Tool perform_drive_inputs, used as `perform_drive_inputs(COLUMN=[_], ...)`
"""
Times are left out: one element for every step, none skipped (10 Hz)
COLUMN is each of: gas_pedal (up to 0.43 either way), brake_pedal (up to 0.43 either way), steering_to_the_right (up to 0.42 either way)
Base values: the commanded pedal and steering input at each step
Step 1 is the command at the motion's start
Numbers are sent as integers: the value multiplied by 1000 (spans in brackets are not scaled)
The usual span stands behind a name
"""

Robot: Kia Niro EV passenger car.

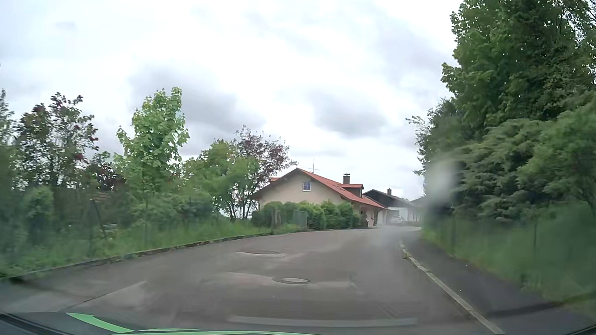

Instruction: Follow the waypoints while adhering to traffic rules and regulations

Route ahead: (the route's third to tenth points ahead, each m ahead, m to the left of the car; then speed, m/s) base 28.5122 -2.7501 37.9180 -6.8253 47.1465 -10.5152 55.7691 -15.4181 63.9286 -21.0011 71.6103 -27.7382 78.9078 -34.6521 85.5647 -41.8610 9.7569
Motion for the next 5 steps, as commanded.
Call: perform_drive_inputs(gas_pedal=[189,189,189,189,189], brake_pedal=[0,0,0,0,0], steering_to_the_right=[59,59,59,59,60])
